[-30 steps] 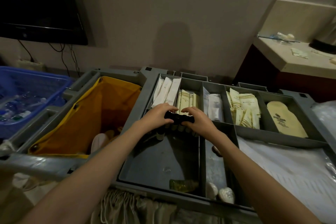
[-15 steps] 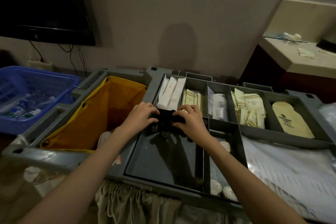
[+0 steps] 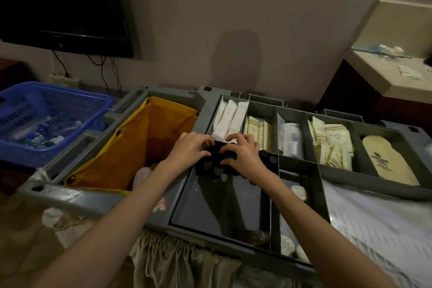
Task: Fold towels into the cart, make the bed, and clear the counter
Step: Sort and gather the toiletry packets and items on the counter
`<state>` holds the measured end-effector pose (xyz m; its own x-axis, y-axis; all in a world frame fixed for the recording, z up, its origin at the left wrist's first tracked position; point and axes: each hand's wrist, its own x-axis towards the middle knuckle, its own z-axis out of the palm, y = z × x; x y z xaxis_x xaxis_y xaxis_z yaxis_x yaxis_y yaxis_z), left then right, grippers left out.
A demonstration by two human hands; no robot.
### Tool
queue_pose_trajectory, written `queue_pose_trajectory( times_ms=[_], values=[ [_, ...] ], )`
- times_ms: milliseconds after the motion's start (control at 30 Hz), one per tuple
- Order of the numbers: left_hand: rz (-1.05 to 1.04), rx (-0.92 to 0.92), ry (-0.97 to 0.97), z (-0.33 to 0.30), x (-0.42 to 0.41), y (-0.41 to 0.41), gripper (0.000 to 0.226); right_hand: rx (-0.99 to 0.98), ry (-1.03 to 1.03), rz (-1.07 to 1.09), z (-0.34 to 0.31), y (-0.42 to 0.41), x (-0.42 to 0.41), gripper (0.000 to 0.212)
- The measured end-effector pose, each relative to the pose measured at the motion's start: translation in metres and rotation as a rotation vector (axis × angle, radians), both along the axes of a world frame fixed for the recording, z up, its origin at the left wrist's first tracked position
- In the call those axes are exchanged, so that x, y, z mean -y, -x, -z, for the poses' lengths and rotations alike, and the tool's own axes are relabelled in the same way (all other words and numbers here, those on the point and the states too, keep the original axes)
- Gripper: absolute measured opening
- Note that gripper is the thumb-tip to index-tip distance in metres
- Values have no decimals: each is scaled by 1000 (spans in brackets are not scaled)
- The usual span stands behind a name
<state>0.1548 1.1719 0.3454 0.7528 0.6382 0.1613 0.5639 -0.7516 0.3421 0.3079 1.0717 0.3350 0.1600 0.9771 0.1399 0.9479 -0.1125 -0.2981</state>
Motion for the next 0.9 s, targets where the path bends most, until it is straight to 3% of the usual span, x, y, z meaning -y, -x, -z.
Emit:
queue_pose_trajectory(
  times_ms=[700, 900],
  values=[
    [-11, -56, -77, -7, 8, -3, 37, 20, -51, -37, 1, -4, -1, 43],
    [33, -85, -194, -26, 18, -46, 42, 161, 68, 121, -11, -49, 33, 51]
  ],
)
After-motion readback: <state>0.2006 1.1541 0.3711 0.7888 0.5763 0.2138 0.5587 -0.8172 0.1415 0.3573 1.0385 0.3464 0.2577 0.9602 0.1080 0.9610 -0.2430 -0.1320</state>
